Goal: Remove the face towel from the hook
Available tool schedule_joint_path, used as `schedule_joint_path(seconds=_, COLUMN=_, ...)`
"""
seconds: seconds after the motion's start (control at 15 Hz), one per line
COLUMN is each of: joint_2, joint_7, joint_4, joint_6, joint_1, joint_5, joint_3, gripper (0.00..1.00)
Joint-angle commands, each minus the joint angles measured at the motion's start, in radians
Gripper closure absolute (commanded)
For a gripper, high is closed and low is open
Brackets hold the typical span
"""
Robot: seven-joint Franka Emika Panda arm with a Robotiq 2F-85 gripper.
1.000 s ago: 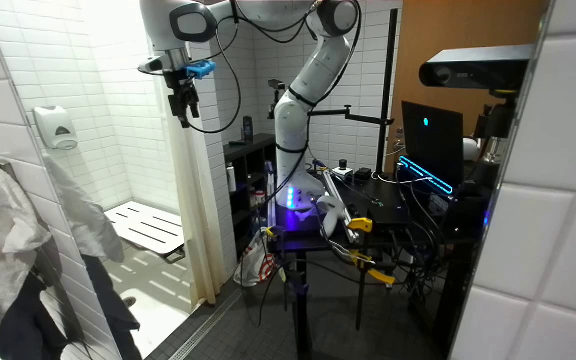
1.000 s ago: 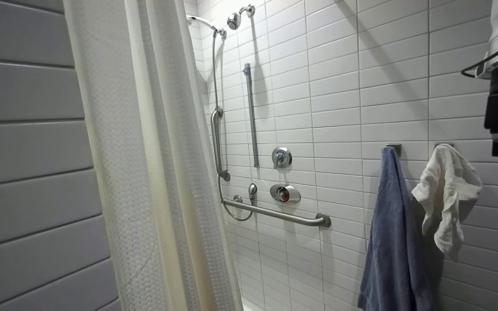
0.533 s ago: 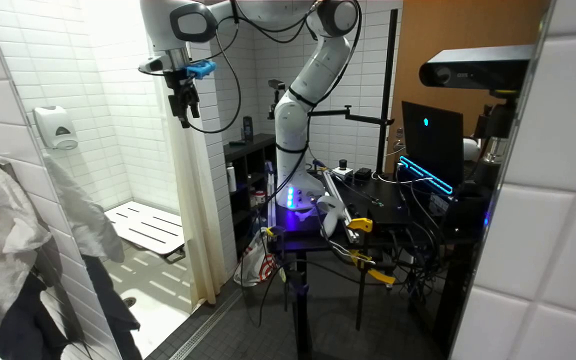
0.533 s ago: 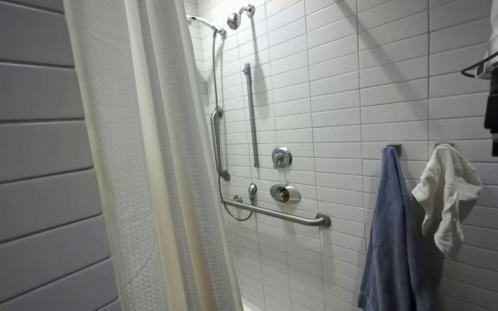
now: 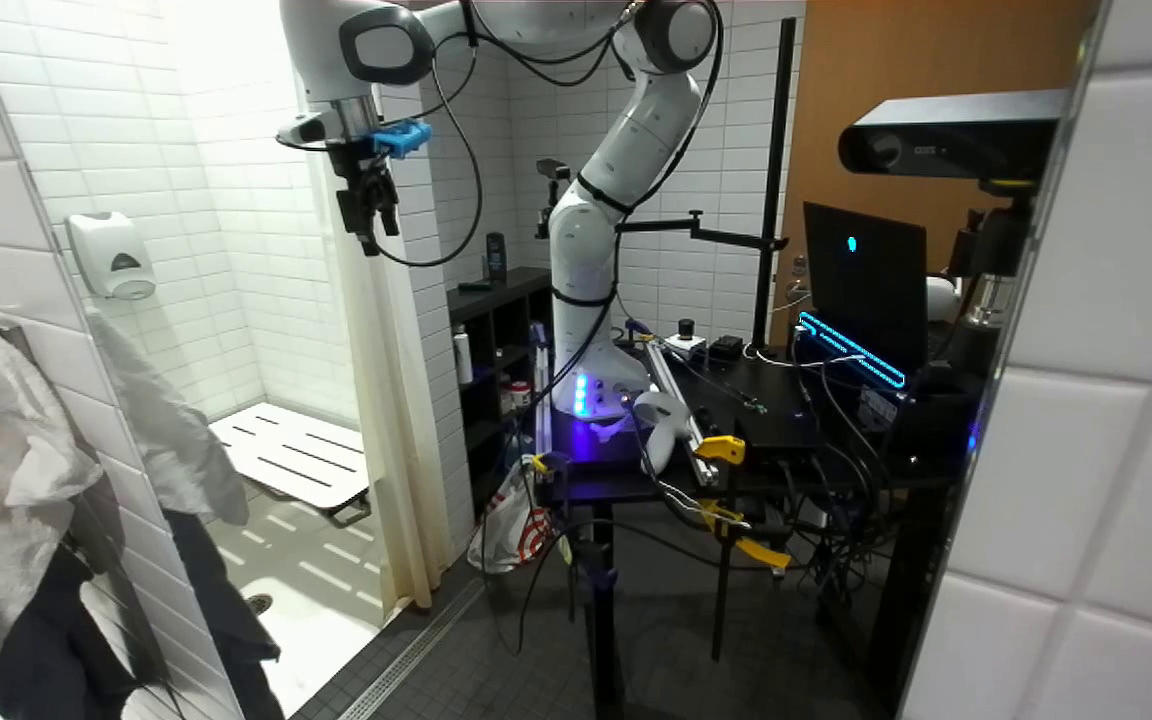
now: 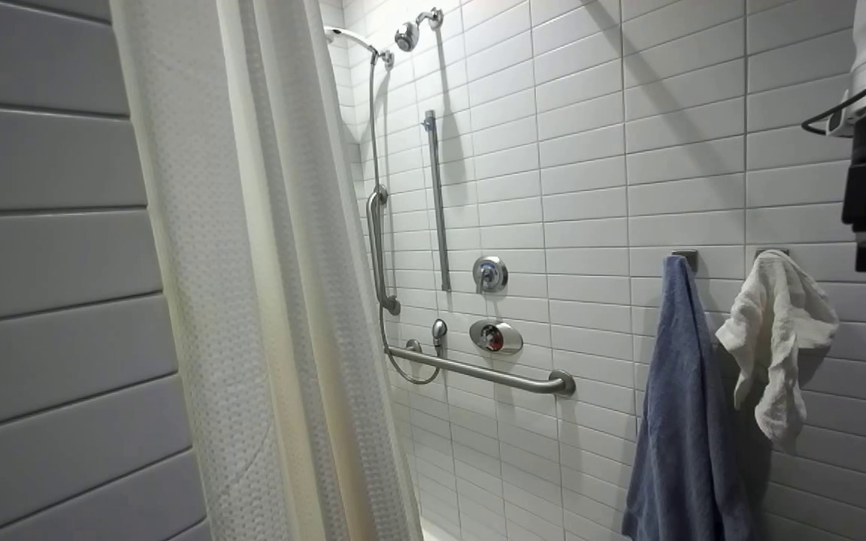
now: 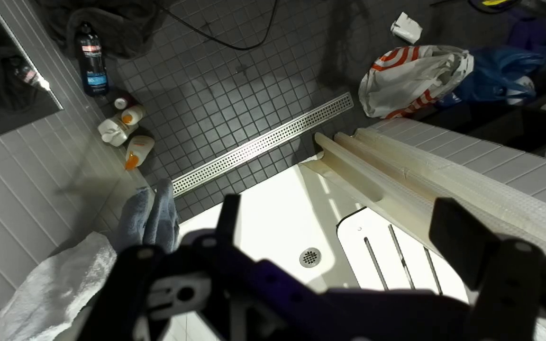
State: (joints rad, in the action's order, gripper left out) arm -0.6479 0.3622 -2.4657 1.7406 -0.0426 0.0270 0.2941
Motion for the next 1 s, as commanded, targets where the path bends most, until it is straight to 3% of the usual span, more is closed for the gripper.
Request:
schedule_joint_path(seconds=0.0, joint_2=0.004, joint_7=0.009, joint_4=0.002, joint_6=-0.002, joint_1=-0.019, joint_5=-0.010, joint_3=-0.016, gripper=0.00)
schedule_joint_path(seconds=0.93, joint_2=0.005, joint_7=0.002, joint_4=-0.010, joint_6=0.011, joint_1=-0.019, joint_5=-0.010, joint_3=-0.020, gripper=0.00)
